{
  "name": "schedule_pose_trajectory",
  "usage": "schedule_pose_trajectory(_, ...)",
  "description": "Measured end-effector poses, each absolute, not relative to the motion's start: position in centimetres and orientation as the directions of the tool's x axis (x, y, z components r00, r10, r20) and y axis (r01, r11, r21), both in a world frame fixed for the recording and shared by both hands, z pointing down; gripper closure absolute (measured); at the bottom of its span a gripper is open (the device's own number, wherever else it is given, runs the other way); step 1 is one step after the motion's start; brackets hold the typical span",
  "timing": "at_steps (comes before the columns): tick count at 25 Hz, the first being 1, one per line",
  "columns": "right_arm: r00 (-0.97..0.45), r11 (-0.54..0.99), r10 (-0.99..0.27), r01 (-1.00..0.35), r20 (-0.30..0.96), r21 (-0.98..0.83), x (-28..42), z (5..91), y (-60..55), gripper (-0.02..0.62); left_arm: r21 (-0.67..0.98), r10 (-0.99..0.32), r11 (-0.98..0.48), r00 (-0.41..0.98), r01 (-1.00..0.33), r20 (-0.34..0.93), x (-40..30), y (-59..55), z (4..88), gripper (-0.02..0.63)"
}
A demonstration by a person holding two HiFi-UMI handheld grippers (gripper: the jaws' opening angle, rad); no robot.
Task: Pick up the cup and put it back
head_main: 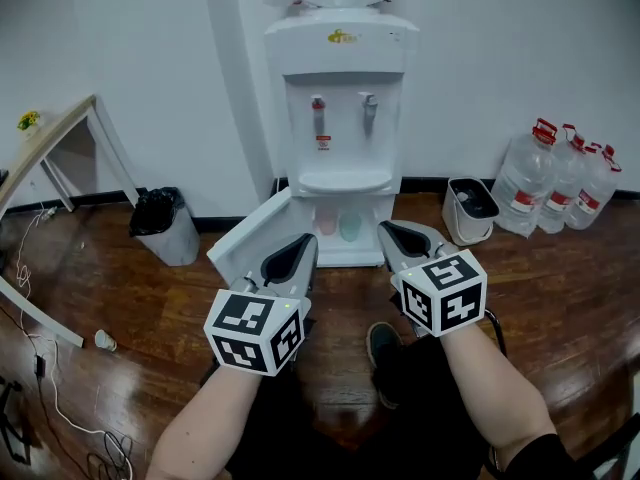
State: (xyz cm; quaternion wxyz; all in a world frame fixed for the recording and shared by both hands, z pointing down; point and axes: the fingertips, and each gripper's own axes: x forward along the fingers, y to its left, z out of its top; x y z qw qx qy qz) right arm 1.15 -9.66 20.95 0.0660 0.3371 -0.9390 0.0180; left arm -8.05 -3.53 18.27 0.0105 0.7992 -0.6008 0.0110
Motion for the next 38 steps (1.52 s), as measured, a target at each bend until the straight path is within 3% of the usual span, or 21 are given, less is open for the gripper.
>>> schedule_pose_trajectory(3,-0.788,0.789,-0.610,-0.614,0.083,-0.036,1.5,19.3,-10.9,0.594,-0.022,-0.962,-0.273,0.273,-0.962,0.006,-6.9,-4.9,17.9,0.565)
schedule_pose_trajectory(10,-0.802,0.804,-0.591,-0.595,0.087,-0.028,1.0,19.9,-14.8,0.594,0.004,-0.966,-0.258,0.258,-0.966,0.024,-7.5,-8.2,18.9,0.561)
schedule_pose_trajectory(25,-0.793,0.804,-0.582,-0.595,0.182,-0.024,0.2,23.8,-22.1,0.594,0.121,-0.978,-0.191,0.200,-0.974,0.063,-10.1,-14.1,19.9,0.546)
schedule_pose_trajectory(33,-0.814,0.823,-0.561,-0.568,0.152,0.000,-0.6,21.4,-22.7,0.594,0.065,-0.979,-0.133,0.142,-0.989,0.145,-11.2,-16.8,21.2,0.546)
schedule_pose_trajectory(38,-0.841,0.850,-0.527,-0.523,0.118,0.065,-1.6,19.6,-22.6,0.594,0.021,-0.987,-0.121,0.123,-0.992,0.106,-12.7,-18.8,21.6,0.545)
